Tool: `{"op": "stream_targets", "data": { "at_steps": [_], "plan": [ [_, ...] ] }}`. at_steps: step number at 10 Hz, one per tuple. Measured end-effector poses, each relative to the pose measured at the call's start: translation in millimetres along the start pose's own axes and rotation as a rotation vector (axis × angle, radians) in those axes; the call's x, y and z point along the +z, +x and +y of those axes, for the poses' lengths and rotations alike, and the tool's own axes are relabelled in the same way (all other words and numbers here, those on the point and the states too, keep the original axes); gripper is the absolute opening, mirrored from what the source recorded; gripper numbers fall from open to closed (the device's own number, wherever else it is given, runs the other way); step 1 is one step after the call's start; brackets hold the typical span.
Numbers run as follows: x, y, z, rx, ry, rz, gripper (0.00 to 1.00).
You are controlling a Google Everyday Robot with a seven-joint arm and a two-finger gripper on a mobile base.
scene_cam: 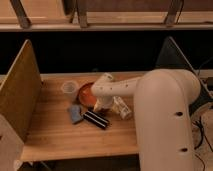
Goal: Place the pepper on the white sponge
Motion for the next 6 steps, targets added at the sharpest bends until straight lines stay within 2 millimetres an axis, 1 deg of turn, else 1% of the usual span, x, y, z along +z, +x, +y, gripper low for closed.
{"op": "stream_targets", "data": {
  "at_steps": [1,2,4,5,6],
  "plan": [
    [6.4,-0.4,2.4,-0.004,-0.006,0.013,0.76],
    [9.2,-1.4,4.2,-0.013,-0.006,0.016,0.66],
    [9.2,-3.0,4.9,-0.022,-0.001,0.013,0.48],
    [6.2,-3.4,4.1,-0.029,0.008,0.006,0.35],
    [3.0,-4.2,3.5,-0.028,0.011,-0.002,0.26]
  ]
}}
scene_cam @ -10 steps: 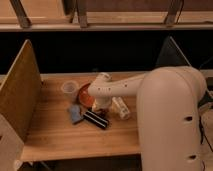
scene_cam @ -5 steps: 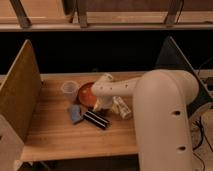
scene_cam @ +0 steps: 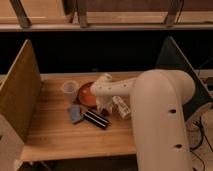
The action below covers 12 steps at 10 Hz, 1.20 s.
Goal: Place the pepper on the white sponge
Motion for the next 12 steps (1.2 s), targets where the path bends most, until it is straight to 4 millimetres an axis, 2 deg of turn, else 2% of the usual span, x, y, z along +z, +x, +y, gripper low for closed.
{"op": "stream_targets", "data": {
  "at_steps": [2,3,5,6,8,9,11,12],
  "plan": [
    [-14,0,-3,0.000,0.011,-0.027,0.05],
    [-23,0,-5,-0.003,0.019,-0.042,0.01],
    [-63,1,-2,-0.033,0.029,-0.117,0.00],
    [-86,4,6,-0.061,0.028,-0.164,0.00],
    [-125,15,30,-0.141,0.022,-0.249,0.00],
    [-138,23,46,-0.192,0.015,-0.281,0.00],
    [-153,41,81,-0.289,-0.008,-0.318,0.00],
    [-156,56,107,-0.354,-0.043,-0.322,0.00]
  ]
}}
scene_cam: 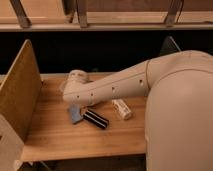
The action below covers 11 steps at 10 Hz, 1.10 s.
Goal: Place the pepper on the white sponge
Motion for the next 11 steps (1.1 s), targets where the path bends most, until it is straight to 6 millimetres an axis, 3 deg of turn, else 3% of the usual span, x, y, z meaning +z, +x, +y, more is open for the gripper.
{"op": "stream_targets", "data": {
  "at_steps": [6,11],
  "plan": [
    [5,1,-4,0.000,-0.025,0.003,0.00],
    [40,9,46,-0.146,-0.135,0.034,0.00]
  ]
}}
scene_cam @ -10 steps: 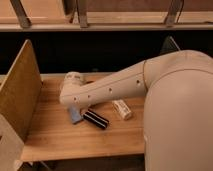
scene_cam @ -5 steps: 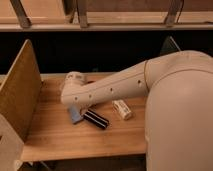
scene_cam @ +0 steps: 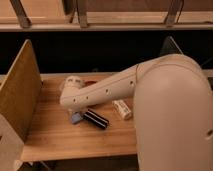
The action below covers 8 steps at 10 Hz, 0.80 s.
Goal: Place the pepper on the white sponge
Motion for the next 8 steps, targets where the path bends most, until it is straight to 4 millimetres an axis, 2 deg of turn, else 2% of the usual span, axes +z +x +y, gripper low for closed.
{"op": "stream_targets", "data": {
  "at_steps": [6,8],
  "plan": [
    [49,-1,18,-0.135,-0.083,0.020,0.02],
    [59,3,19,-0.163,-0.098,0.033,0.18]
  ]
}}
